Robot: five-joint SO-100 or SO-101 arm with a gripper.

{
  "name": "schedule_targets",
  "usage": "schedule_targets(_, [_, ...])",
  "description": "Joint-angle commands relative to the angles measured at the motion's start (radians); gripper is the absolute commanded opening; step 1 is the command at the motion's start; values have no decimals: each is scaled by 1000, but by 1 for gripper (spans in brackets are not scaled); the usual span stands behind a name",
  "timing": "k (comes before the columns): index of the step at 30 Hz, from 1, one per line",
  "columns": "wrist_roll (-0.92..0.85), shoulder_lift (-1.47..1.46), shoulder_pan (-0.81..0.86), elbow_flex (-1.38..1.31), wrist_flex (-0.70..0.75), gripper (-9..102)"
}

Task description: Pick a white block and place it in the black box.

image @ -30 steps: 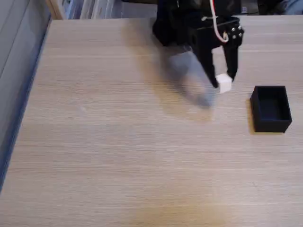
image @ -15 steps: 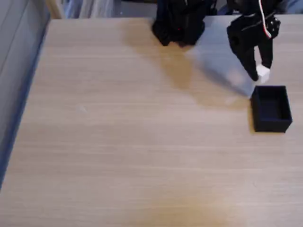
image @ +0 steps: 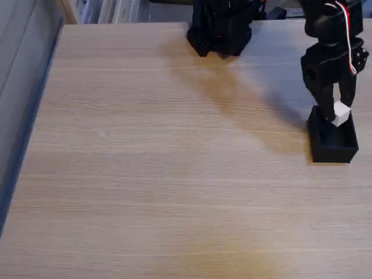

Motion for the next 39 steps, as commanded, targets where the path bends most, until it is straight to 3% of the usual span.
schedule_targets(1, [9,-9,17,-44,-12,0])
schedule_targets(6, [71,-15,26,-44,-38,15])
schedule_targets(12, [77,-5,40,-41,-51,19])
schedule_targets(15, [69,18,51,-25,-34,16])
schedule_targets(18, [51,69,74,17,-23,0])
schedule_targets(23, [-52,238,161,175,-34,0])
schedule_targets(29, [-225,538,305,502,-144,0])
schedule_targets(39, [-291,1069,515,977,-29,0])
